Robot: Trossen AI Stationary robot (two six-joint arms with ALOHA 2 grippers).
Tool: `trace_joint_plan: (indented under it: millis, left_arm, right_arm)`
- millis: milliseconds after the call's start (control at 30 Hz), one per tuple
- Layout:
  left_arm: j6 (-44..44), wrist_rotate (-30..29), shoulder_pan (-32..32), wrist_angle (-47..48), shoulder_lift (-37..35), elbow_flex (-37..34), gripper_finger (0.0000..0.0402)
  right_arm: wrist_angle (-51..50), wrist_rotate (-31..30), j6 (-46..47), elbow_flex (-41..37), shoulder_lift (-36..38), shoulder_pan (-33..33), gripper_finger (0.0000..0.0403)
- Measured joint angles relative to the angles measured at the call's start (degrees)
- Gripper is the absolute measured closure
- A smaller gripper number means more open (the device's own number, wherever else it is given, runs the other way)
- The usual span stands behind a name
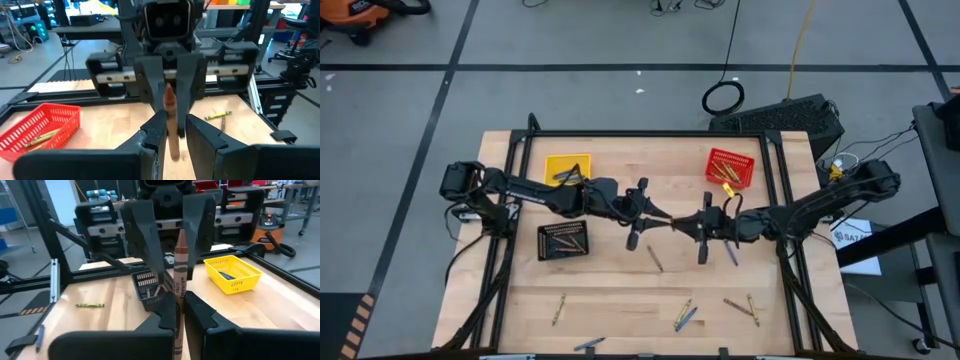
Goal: Sort crayons
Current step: Put the brown crayon into the black bin
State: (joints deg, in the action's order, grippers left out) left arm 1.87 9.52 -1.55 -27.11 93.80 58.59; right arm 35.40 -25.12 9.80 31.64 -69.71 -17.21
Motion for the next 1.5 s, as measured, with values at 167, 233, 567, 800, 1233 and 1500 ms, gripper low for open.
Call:
trace_joint_plan:
  millis: [167, 233, 567, 800, 1233, 1500]
  left_arm:
    - [0.0, -0.24, 0.08, -0.82, 0.0, 0.0, 0.0326]
    - [0.0, -0.12, 0.19, -1.02, 0.0, 0.0, 0.0326]
    - [0.01, 0.13, 0.32, -0.94, 1.33, 0.02, 0.0327]
    - [0.55, 0.6, 0.4, -0.88, 1.35, 0.02, 0.0381]
    - [1.82, 0.35, 0.42, 0.38, 1.36, 0.11, 0.0388]
    - [2.12, -0.46, 0.67, 5.63, 0.18, 0.11, 0.0388]
  right_arm:
    - [1.72, 3.53, 1.45, 0.02, -2.17, 1.84, 0.0403]
    - [3.67, 4.45, 1.46, 0.02, -2.97, 2.19, 0.0403]
    - [4.75, 4.46, 0.92, 0.02, -3.34, 2.25, 0.0403]
    - [4.66, 7.14, 0.87, 0.02, -3.32, 2.27, 0.0403]
    - [4.37, 7.17, 1.39, 0.0, -3.37, 2.27, 0.0368]
    - [3.32, 7.37, 1.85, -0.02, -3.39, 2.25, 0.0306]
